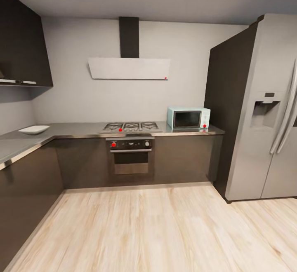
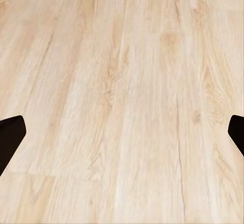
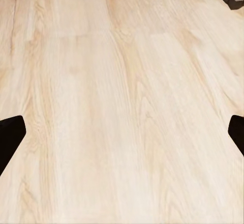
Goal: In the kitchen, take the Vidalia onion out of the sink, dice it on the chopping board with the paring knife, put the diced onion into the bowl on the countertop, then place both the paring knife and the chopping board into the sink.
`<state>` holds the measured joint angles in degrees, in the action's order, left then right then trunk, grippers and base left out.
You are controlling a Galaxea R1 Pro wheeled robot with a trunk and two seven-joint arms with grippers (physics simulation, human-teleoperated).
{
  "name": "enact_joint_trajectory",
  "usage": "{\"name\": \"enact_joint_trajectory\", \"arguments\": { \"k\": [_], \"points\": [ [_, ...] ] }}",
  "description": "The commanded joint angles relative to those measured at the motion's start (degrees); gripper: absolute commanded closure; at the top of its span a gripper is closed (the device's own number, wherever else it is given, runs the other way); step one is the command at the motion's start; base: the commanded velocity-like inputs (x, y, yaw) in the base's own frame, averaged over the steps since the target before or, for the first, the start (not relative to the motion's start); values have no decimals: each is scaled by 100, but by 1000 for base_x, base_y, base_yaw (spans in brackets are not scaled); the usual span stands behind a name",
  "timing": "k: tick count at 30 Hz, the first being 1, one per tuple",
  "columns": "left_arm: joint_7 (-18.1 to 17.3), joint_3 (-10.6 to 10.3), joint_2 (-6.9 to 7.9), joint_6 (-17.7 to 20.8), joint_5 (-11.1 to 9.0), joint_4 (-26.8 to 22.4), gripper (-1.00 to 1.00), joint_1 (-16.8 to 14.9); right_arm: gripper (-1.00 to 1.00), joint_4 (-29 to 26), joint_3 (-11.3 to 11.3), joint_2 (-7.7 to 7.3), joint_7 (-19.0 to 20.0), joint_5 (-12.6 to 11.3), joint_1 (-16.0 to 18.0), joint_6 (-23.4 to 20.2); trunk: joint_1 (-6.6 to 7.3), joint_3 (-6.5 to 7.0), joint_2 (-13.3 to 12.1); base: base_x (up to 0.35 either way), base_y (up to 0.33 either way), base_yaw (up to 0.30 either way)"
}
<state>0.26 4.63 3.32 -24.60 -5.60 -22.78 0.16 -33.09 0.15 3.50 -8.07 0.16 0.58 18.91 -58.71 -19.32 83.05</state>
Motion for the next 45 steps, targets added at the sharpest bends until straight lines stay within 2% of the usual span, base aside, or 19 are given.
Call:
{"name": "enact_joint_trajectory", "arguments": {
  "k": [1,12,36,45],
  "points": [
    [1,-20,2,-8,-56,-7,-100,2,-100,4,2,3,-19,2,3,16,-2,-5,3,87,-28,0],
    [1,-23,2,-10,-56,-7,-100,2,-100,4,2,10,-27,2,3,16,-2,-5,3,24,-8,88],
    [1,-23,2,-10,-56,-7,-100,2,-100,4,-5,5,-28,2,3,16,-2,-5,3,0,0,272],
    [1,-23,2,-10,-56,-7,-100,2,-100,4,-6,10,-28,2,3,16,-2,-5,3,72,-104,278]
  ]
}}
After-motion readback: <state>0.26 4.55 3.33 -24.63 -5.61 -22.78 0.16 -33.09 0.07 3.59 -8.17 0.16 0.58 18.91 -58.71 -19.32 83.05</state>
